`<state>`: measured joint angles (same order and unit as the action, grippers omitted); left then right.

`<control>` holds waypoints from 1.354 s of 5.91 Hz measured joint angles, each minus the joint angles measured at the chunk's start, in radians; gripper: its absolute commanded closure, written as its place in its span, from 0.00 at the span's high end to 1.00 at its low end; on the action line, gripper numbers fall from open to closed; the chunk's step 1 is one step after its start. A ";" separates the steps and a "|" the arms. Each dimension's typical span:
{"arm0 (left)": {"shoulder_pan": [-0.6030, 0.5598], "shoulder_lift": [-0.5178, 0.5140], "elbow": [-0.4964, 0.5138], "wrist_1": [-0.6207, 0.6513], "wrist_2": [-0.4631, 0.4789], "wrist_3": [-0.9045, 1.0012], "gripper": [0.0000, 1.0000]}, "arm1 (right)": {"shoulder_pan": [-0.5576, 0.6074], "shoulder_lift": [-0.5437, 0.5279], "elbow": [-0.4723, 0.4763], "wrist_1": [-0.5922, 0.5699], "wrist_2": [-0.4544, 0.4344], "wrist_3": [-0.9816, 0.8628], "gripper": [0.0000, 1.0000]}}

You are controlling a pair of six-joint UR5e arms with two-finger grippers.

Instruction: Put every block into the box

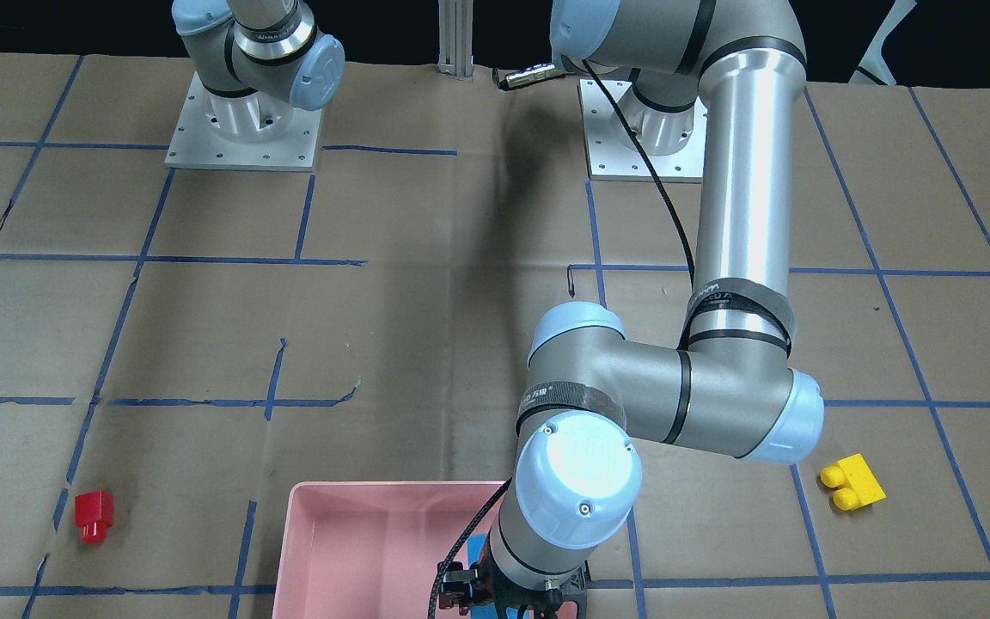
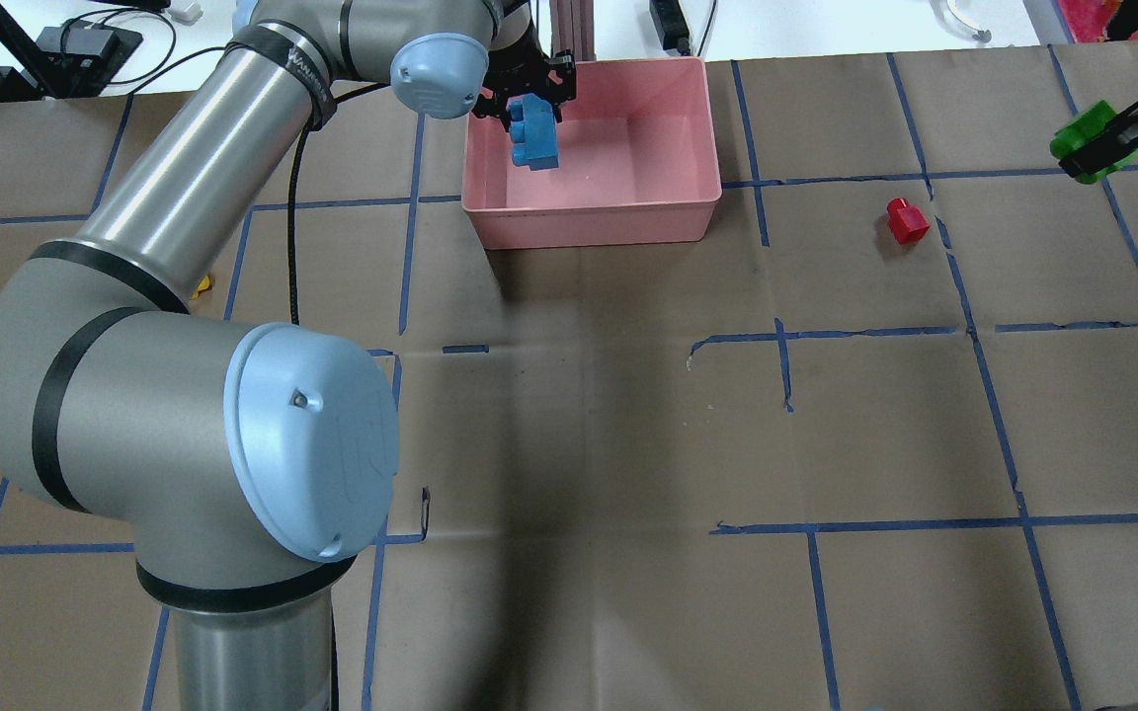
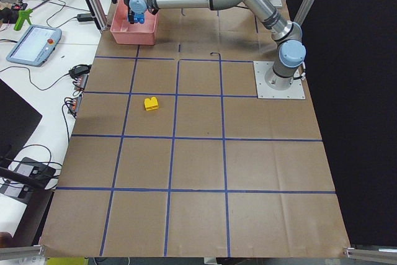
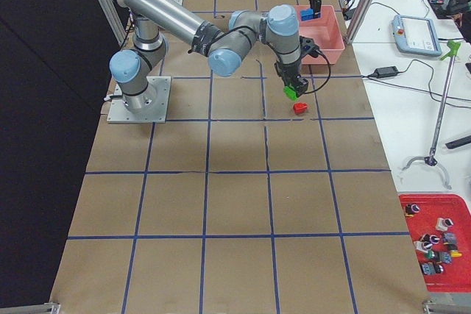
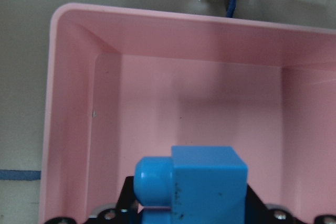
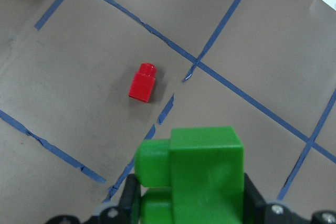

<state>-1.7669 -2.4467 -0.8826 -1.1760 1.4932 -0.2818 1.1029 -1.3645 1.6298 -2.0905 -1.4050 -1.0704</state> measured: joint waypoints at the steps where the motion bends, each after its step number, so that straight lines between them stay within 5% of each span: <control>1: 0.000 0.011 0.002 0.002 0.002 -0.003 0.99 | 0.046 0.013 -0.021 -0.001 0.003 0.016 0.04; 4: 0.058 0.161 -0.016 -0.105 0.002 0.064 0.99 | 0.194 0.072 -0.105 0.046 0.067 0.252 0.04; 8: 0.318 0.286 -0.141 -0.199 0.002 0.382 0.99 | 0.479 0.304 -0.385 0.090 0.184 0.774 0.05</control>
<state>-1.4491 -2.1609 -1.0234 -1.3746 1.4949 0.1003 1.5821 -1.0601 1.2447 -2.0001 -1.2207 -0.2967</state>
